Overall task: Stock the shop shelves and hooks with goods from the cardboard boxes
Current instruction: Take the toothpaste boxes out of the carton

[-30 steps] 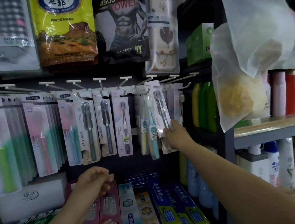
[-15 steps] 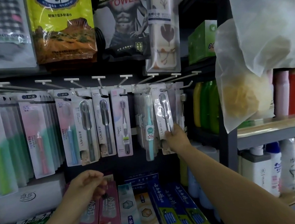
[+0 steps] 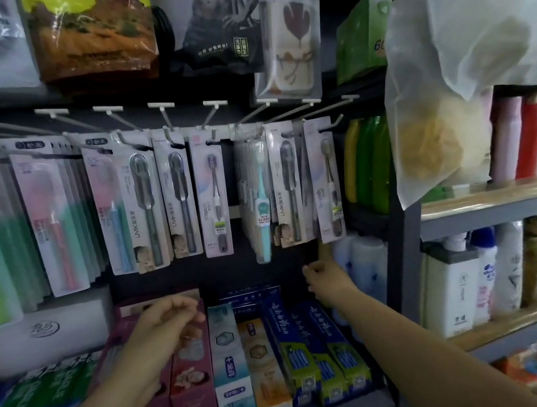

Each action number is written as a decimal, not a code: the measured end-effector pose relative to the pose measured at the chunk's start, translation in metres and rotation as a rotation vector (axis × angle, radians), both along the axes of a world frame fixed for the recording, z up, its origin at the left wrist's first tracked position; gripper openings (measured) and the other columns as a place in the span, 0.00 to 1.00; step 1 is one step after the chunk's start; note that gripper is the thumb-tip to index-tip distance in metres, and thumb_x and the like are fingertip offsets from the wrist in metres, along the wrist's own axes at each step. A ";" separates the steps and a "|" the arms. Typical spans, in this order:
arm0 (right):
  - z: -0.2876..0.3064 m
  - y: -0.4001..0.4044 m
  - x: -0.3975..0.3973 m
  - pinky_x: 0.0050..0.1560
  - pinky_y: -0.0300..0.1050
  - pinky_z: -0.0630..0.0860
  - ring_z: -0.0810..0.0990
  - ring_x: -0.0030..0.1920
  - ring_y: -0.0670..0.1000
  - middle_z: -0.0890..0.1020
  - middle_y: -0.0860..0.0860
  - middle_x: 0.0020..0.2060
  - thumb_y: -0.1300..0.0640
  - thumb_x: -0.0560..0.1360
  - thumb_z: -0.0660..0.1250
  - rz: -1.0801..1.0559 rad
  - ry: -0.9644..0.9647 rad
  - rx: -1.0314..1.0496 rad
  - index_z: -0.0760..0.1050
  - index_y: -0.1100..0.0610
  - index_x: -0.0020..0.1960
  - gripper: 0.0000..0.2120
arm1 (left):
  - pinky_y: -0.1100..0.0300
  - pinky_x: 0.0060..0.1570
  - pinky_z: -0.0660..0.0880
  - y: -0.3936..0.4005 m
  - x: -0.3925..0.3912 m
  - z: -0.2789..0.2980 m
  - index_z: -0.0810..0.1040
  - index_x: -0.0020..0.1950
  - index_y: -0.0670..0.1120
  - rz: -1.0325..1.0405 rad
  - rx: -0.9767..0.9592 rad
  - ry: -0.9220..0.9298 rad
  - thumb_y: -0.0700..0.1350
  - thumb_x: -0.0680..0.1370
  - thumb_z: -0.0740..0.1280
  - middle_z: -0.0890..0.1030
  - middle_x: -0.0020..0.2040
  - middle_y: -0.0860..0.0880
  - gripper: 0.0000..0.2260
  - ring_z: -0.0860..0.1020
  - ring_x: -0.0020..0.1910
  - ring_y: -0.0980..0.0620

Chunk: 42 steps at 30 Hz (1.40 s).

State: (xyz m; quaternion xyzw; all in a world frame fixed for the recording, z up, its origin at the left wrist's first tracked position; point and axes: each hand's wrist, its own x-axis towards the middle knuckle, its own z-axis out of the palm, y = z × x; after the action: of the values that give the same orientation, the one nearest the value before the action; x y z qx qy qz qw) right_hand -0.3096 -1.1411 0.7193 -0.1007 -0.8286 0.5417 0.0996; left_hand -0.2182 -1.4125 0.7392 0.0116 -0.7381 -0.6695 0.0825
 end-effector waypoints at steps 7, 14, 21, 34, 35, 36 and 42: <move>-0.032 0.011 0.117 0.36 0.37 0.74 0.79 0.41 0.49 0.80 0.48 0.43 0.52 0.81 0.59 0.045 0.216 0.009 0.72 0.50 0.58 0.08 | 0.57 0.36 0.74 0.017 0.044 -0.014 0.80 0.46 0.45 0.000 0.007 0.049 0.38 0.78 0.65 0.84 0.40 0.45 0.05 0.79 0.36 0.50; -0.140 0.060 0.238 0.37 0.35 0.74 0.80 0.41 0.41 0.81 0.44 0.43 0.53 0.79 0.63 0.045 0.031 -0.040 0.74 0.48 0.54 0.05 | 0.63 0.37 0.76 0.055 0.135 -0.106 0.78 0.45 0.45 -0.052 -0.056 -0.094 0.38 0.79 0.63 0.82 0.39 0.47 0.06 0.80 0.35 0.53; -0.301 0.103 0.347 0.42 0.42 0.74 0.81 0.44 0.52 0.81 0.48 0.41 0.57 0.77 0.66 -0.002 -0.374 0.081 0.74 0.48 0.50 0.05 | 0.60 0.39 0.74 0.083 0.241 -0.282 0.77 0.47 0.44 -0.042 -0.141 -0.585 0.41 0.80 0.62 0.81 0.42 0.45 0.05 0.79 0.38 0.49; -0.485 0.091 0.459 0.45 0.41 0.70 0.77 0.47 0.50 0.77 0.48 0.46 0.54 0.78 0.65 0.057 -0.812 0.155 0.73 0.55 0.61 0.13 | 0.59 0.38 0.72 0.097 0.326 -0.489 0.75 0.42 0.46 -0.043 -0.180 -1.030 0.37 0.79 0.62 0.80 0.39 0.45 0.08 0.75 0.35 0.50; -0.500 0.086 0.458 0.46 0.42 0.71 0.77 0.48 0.50 0.76 0.48 0.46 0.54 0.78 0.65 0.063 -0.825 0.158 0.73 0.55 0.61 0.13 | 0.60 0.37 0.72 0.097 0.325 -0.505 0.75 0.42 0.47 -0.051 -0.192 -1.050 0.37 0.79 0.62 0.80 0.40 0.45 0.08 0.75 0.35 0.50; -0.518 0.081 0.455 0.47 0.43 0.73 0.78 0.49 0.50 0.76 0.47 0.46 0.54 0.78 0.65 0.068 -0.840 0.147 0.73 0.55 0.61 0.13 | 0.61 0.36 0.72 0.097 0.324 -0.524 0.75 0.42 0.47 -0.061 -0.203 -1.061 0.37 0.79 0.62 0.80 0.40 0.45 0.08 0.75 0.34 0.50; -0.650 0.053 0.413 0.36 0.32 0.67 0.73 0.40 0.39 0.77 0.46 0.46 0.55 0.79 0.62 0.121 -0.886 0.117 0.71 0.53 0.59 0.09 | 0.63 0.33 0.69 0.104 0.299 -0.652 0.75 0.48 0.48 -0.085 -0.256 -1.050 0.43 0.80 0.61 0.80 0.45 0.47 0.04 0.76 0.37 0.53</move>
State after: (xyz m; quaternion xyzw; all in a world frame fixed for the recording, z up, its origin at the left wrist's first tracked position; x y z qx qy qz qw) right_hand 0.1033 -1.0877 0.0690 -0.2681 -0.8251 0.4034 -0.2909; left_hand 0.0808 -1.3082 0.0868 0.3043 -0.7555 -0.4814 -0.3238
